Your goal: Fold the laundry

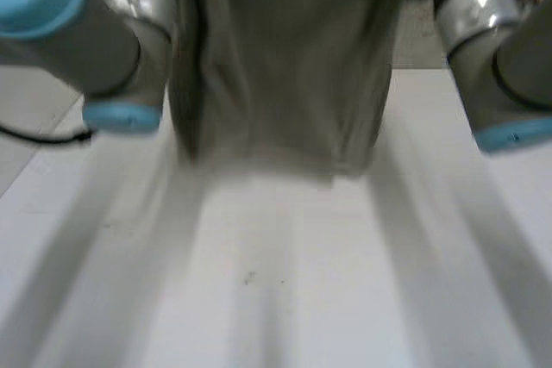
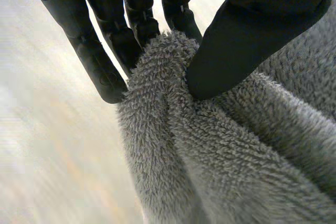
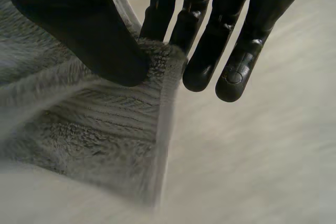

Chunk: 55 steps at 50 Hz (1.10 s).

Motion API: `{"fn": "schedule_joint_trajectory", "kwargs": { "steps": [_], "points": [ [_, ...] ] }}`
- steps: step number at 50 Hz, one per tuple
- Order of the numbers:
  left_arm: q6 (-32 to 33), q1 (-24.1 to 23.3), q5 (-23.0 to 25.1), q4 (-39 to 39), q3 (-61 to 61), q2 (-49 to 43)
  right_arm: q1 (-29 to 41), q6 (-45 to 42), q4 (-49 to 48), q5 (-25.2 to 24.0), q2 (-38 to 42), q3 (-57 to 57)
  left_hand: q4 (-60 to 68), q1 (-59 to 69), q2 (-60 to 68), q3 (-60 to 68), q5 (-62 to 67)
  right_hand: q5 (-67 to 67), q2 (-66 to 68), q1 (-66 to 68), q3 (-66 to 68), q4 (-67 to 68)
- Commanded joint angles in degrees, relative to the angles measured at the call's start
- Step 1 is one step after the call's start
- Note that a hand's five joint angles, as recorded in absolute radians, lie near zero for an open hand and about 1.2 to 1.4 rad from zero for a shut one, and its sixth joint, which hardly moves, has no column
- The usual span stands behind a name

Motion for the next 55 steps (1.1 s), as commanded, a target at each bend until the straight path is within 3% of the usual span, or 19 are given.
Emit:
{"fn": "schedule_joint_trajectory", "kwargs": {
  "steps": [1,6,18,23,25,26,28,29,31,35,44,47,50,52,55],
  "points": [
    [-0.2,0.2,-0.4,11.1,-6.7,4.1,0.3,0.0,-7.7,0.3,-0.2,2.3,10.8,13.8,10.7,11.1,12.7,14.7,13.7,25.0,12.2,11.6],
    [0.0,0.9,0.2,11.4,-24.9,5.8,0.3,-0.1,-3.4,-3.4,-0.5,13.1,10.8,13.8,10.7,11.1,12.7,14.7,13.7,25.0,12.2,11.6],
    [0.1,0.7,0.0,10.6,-47.3,4.1,0.5,-1.5,2.9,-9.6,2.6,30.8,10.8,13.8,10.7,11.1,12.7,14.7,13.7,25.0,12.2,11.6],
    [0.0,0.1,-0.2,6.8,-54.1,4.1,1.4,-5.1,11.5,-9.7,3.4,36.2,10.8,13.8,10.7,11.1,12.7,14.7,13.7,25.0,12.2,11.6],
    [-0.1,-0.7,-0.2,0.7,-56.5,5.1,0.8,-5.3,12.6,-9.7,3.0,37.1,10.8,13.8,10.7,11.1,12.7,14.7,13.7,25.0,12.2,11.6],
    [-0.1,-0.7,-0.2,0.7,-56.5,5.1,0.8,-5.3,12.6,-9.7,3.0,37.1,10.8,13.8,10.7,11.1,12.7,14.7,13.7,25.0,12.2,11.6],
    [-0.7,-2.8,-0.3,-7.2,-57.0,8.0,0.7,-5.1,13.3,-9.7,1.2,38.7,-7.2,-4.3,-7.3,-6.9,-5.3,14.7,13.7,25.0,12.2,11.6],
    [-0.7,-2.8,-0.3,-7.3,-57.0,8.0,0.7,-5.1,13.3,-9.7,1.2,38.7,-7.3,-4.4,-7.4,-7.0,-5.4,14.7,13.7,25.0,12.2,11.6],
    [-0.6,-4.1,-0.4,-14.2,-56.8,10.8,0.7,-5.1,13.2,-9.5,-1.3,40.6,-34.3,-31.4,-34.4,-34.0,-32.4,14.7,13.7,25.0,12.2,11.6],
    [-0.7,-4.7,0.0,-20.2,-55.4,15.4,-0.2,-4.8,12.0,-9.9,-3.0,42.3,-46.3,-43.4,-46.4,-46.0,-44.4,14.7,13.7,25.0,12.2,11.6],
    [-0.5,-3.2,0.4,-19.7,-51.0,19.2,-4.1,-4.8,8.9,-10.0,-3.2,43.7,-47.0,-44.1,-47.1,-46.7,-45.1,14.7,13.7,25.0,12.2,11.6],
    [-0.5,0.4,0.7,-19.6,-49.3,19.3,-4.2,-4.7,8.6,-10.1,-3.2,43.8,-47.0,-44.1,-47.1,-46.7,-45.1,14.7,13.7,25.0,12.2,11.6],
    [-0.6,3.4,2.5,-19.5,-48.4,18.9,-4.8,-4.7,8.6,-10.1,-3.1,44.0,-46.9,-43.9,-46.9,-46.6,-45.0,14.7,13.7,25.0,12.2,11.6],
    [-1.7,5.9,6.5,-19.3,-46.5,17.9,-4.7,-4.7,8.6,-10.1,-2.7,44.1,-46.7,-43.8,-46.8,-46.4,-44.8,14.7,13.7,25.0,12.2,11.6],
    [-2.7,6.7,8.6,-19.2,-45.8,16.3,-4.5,-4.7,8.6,-10.1,-2.6,44.2,-46.5,-43.6,-46.6,-46.2,-44.6,14.7,13.7,25.0,12.2,11.6]
  ]
}}
